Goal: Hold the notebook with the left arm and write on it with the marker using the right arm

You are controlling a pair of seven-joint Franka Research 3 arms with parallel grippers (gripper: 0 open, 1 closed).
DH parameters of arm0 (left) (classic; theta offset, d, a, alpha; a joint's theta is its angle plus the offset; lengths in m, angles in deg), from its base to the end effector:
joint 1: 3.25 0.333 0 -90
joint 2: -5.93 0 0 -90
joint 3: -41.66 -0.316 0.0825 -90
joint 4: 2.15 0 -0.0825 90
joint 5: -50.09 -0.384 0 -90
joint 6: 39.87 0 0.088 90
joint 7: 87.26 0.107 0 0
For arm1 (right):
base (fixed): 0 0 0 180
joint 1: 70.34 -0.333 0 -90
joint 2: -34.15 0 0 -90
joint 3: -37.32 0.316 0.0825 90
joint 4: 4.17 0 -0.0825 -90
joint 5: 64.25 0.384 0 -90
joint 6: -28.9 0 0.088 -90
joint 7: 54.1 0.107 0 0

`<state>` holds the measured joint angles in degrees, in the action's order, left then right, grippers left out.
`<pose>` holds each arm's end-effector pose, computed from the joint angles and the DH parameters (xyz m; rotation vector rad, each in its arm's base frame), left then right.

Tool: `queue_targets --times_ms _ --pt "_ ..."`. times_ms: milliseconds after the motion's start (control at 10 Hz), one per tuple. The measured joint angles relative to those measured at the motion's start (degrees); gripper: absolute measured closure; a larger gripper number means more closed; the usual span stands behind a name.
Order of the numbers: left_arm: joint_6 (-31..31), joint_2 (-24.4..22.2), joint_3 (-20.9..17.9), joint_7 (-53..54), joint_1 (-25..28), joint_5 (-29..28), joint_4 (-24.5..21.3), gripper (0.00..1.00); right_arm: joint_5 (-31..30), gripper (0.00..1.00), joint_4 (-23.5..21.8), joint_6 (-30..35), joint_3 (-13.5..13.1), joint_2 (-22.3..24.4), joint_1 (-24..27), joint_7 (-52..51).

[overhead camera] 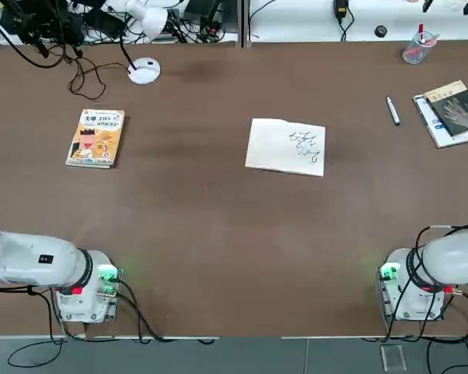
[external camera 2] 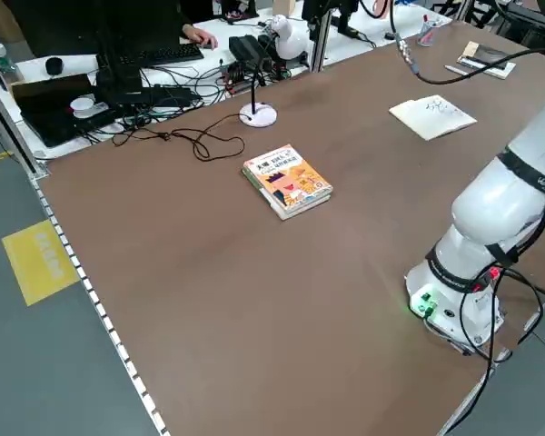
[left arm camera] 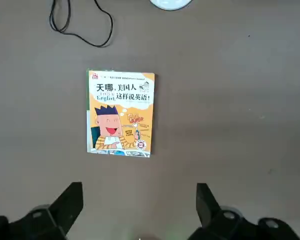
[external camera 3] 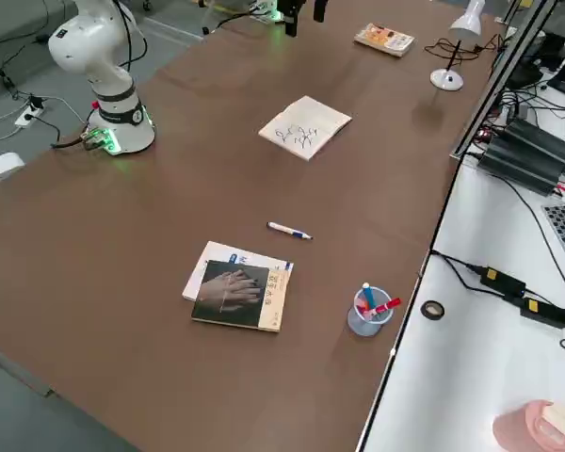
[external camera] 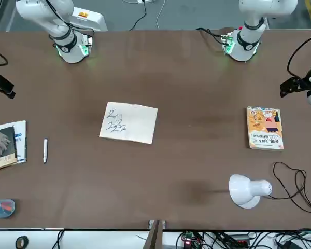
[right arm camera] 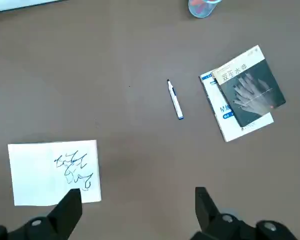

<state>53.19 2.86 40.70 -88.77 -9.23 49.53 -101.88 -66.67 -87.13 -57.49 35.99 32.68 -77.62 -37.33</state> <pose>0.5356 -0.0458 0.5781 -3.1262 0.0972 0.0974 0.5538 0.0532 0.6623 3.0915 -0.2980 0.0652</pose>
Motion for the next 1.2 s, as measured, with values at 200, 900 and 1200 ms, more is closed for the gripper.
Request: queue_targets --times_ms 200,900,1200 --pt "0.0 0.0 -0.1 1.1 0.0 0.0 0.3 0.00 0.0 0.00 -1.0 -0.8 0.0 0.0 0.0 0.2" --pt "0.0 0.6 -2.1 1.7 0.0 1.4 0.6 0.00 0.0 0.00 -2.4 -3.8 0.0 0.1 0.0 0.4" --pt "0.0 1.1 -2.1 1.7 0.0 1.4 1.3 0.00 0.0 0.00 -2.4 -4.4 0.0 0.1 0.0 0.4"
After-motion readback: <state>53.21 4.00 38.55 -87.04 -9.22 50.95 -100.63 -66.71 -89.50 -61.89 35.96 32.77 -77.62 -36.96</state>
